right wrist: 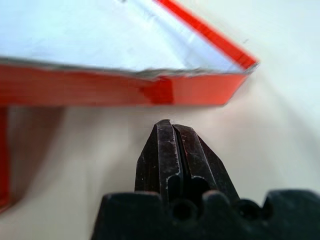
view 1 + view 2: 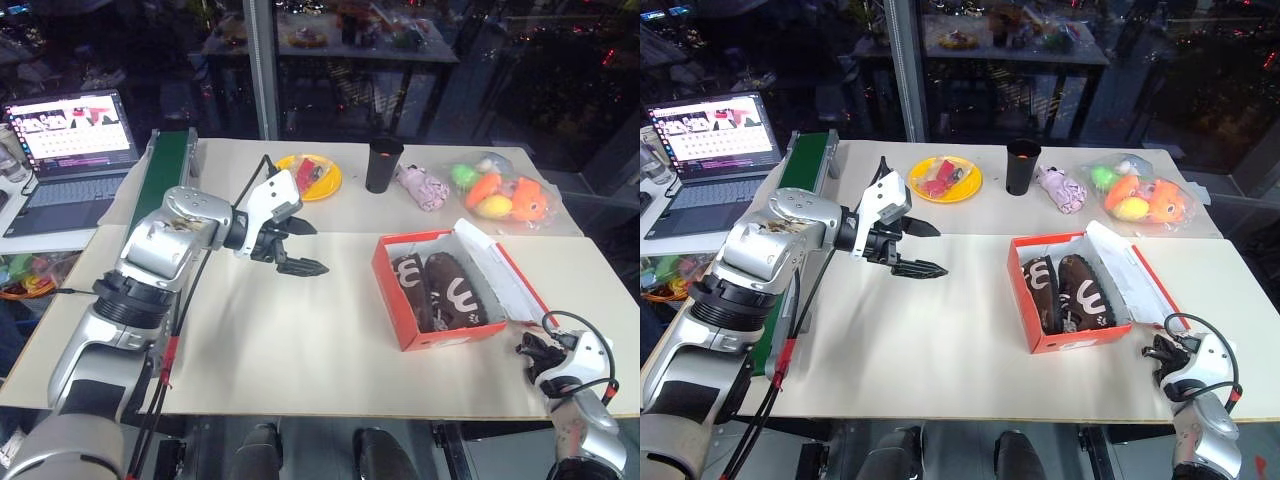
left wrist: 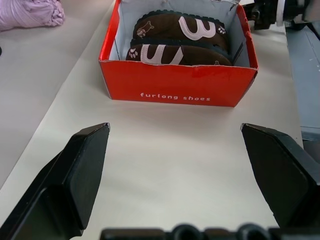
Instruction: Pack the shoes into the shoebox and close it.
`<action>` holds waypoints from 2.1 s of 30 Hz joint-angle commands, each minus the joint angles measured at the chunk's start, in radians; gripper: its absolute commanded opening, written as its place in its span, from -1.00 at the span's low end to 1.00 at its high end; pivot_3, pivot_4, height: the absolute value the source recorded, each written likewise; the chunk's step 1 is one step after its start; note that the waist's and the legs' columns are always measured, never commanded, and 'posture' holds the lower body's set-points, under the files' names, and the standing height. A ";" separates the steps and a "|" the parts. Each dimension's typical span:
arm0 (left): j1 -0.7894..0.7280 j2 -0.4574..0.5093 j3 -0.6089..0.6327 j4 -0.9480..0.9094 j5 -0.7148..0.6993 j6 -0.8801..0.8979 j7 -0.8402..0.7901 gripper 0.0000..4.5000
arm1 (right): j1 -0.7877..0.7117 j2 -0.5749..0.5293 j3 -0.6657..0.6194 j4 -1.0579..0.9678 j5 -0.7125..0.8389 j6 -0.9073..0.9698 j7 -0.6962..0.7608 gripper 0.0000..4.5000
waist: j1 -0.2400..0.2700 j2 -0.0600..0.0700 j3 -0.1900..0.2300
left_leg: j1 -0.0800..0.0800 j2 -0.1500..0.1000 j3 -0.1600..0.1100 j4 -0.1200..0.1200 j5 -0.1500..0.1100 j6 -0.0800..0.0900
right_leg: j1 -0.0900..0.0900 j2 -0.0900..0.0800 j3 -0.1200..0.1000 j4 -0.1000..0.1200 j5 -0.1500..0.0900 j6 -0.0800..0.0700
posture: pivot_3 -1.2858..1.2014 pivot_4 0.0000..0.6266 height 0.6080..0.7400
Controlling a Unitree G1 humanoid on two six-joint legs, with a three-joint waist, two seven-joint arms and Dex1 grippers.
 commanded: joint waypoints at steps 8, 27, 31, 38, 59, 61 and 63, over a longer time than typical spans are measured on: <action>-0.019 -0.021 0.017 -0.005 -0.004 -0.021 -0.001 1.00 | -0.037 -0.013 -0.113 -0.288 0.290 0.004 0.023 -0.99 | -0.011 0.001 0.000 | 0.000 0.000 0.000 0.000 0.000 0.000 | 0.000 0.000 0.001 0.001 0.002 0.003 | 0.03 -0.52 0.94; -0.005 -0.039 0.019 0.014 0.011 -0.034 0.012 1.00 | -0.023 -0.149 0.114 -0.903 0.718 0.573 -0.065 -0.99 | -0.004 0.002 0.000 | 0.000 0.000 0.000 0.000 0.000 0.000 | 0.000 0.000 0.001 0.002 0.000 -0.001 | 0.03 -0.52 0.94; 0.019 -0.049 0.028 0.008 0.011 -0.037 0.041 1.00 | -0.168 -0.153 0.272 -0.773 0.579 0.597 -0.046 -0.99 | -0.002 0.002 0.000 | 0.000 0.000 0.000 0.001 0.000 0.000 | -0.001 0.001 0.001 0.002 0.000 -0.001 | 0.03 -0.52 0.94; 0.094 -0.064 0.047 -0.008 0.015 -0.071 0.097 1.00 | -0.249 -0.158 0.540 -0.512 0.286 0.563 0.072 -0.99 | 0.014 0.002 0.000 | -0.003 0.000 0.000 0.001 -0.001 0.001 | -0.003 0.001 0.000 0.002 0.003 0.002 | 0.03 -0.52 0.94; 0.434 -0.169 0.086 -0.137 0.033 -0.311 0.234 1.00 | -0.006 -0.279 0.220 -1.004 0.269 0.716 0.044 0.44 | 0.021 -0.004 -0.004 | -0.002 0.001 0.000 0.001 -0.001 0.001 | -0.002 0.001 0.001 0.002 0.002 0.001 | 0.03 -0.52 0.94; 0.469 -0.167 0.092 -0.169 0.028 -0.288 0.249 1.00 | 0.073 -0.286 0.152 -1.067 0.273 0.729 0.026 0.70 | 0.022 -0.004 -0.004 | -0.001 0.001 0.000 0.001 -0.001 0.001 | -0.001 0.001 0.001 0.002 0.000 -0.001 | 0.03 -0.52 0.94; 0.519 -0.184 0.106 -0.185 0.025 -0.306 0.282 1.00 | 0.204 -0.256 0.062 -1.102 0.247 0.702 0.017 0.98 | 0.025 -0.004 -0.005 | 0.000 0.001 0.000 0.001 -0.001 0.001 | 0.001 0.001 0.001 0.001 -0.001 -0.001 | 0.03 -0.52 0.94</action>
